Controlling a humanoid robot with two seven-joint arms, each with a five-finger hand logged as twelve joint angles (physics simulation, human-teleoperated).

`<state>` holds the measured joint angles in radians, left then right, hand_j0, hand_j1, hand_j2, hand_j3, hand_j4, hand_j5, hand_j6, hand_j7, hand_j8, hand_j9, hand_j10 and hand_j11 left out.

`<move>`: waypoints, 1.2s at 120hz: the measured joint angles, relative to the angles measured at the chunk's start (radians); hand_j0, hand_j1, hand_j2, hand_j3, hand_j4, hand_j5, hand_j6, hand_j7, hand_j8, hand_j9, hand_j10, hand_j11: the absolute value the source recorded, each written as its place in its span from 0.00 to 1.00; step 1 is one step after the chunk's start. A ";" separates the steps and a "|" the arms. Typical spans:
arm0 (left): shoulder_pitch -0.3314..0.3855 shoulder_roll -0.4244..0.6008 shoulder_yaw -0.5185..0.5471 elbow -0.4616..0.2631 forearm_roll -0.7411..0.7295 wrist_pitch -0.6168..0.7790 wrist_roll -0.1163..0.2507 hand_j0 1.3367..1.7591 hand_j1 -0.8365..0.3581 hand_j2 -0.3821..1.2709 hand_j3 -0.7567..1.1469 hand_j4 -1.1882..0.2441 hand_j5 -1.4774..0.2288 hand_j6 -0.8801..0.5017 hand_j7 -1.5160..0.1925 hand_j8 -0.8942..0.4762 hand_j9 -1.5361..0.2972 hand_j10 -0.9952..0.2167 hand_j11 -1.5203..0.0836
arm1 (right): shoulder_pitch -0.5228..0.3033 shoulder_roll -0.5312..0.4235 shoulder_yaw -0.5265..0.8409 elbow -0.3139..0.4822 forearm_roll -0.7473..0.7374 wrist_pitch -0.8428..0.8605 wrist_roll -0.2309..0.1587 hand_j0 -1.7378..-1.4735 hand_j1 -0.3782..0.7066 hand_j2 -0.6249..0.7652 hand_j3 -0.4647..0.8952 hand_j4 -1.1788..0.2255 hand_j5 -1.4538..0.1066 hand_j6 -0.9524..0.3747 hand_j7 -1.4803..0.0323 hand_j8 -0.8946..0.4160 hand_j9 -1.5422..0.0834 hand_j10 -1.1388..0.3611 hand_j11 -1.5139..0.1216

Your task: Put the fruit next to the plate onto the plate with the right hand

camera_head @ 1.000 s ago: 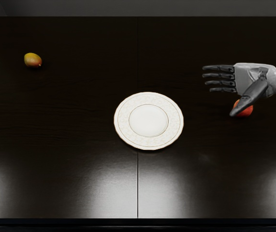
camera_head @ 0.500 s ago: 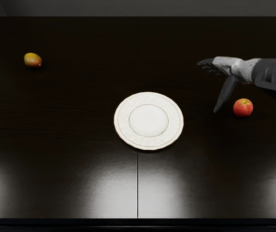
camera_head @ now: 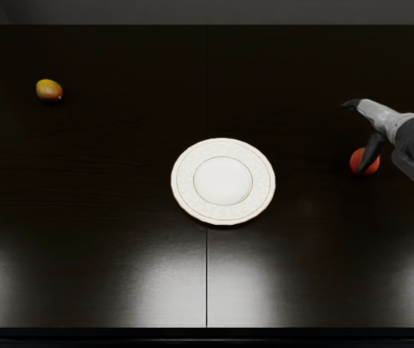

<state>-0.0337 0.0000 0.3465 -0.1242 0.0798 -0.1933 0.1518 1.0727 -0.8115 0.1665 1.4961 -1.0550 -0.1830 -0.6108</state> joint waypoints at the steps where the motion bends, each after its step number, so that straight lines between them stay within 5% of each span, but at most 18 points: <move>1: 0.000 0.000 0.000 0.000 0.000 0.000 0.000 0.76 0.76 0.26 0.40 0.67 0.69 0.47 0.71 0.48 0.67 0.63 0.76 | -0.001 -0.001 -0.002 0.000 -0.002 -0.003 0.000 0.30 0.18 0.43 0.34 0.74 0.81 0.61 0.86 0.57 0.84 0.66 0.81; 52: 0.000 0.000 0.000 0.000 0.000 0.000 0.000 0.76 0.76 0.26 0.40 0.67 0.69 0.47 0.71 0.48 0.67 0.63 0.76 | -0.092 -0.006 -0.058 -0.015 -0.100 -0.190 0.000 0.30 0.28 0.42 0.34 0.67 0.74 0.54 0.78 0.50 0.77 0.60 0.74; 144: 0.000 0.000 0.000 0.000 0.000 0.000 0.000 0.76 0.76 0.26 0.40 0.67 0.69 0.47 0.71 0.48 0.67 0.63 0.76 | -0.142 0.081 -0.069 -0.107 -0.156 -0.265 0.000 0.30 0.39 0.41 0.34 0.60 0.66 0.47 0.70 0.43 0.69 0.54 0.66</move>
<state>-0.0337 0.0000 0.3464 -0.1242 0.0798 -0.1933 0.1518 0.9303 -0.7300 0.0973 1.3886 -1.2112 -0.4482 -0.6109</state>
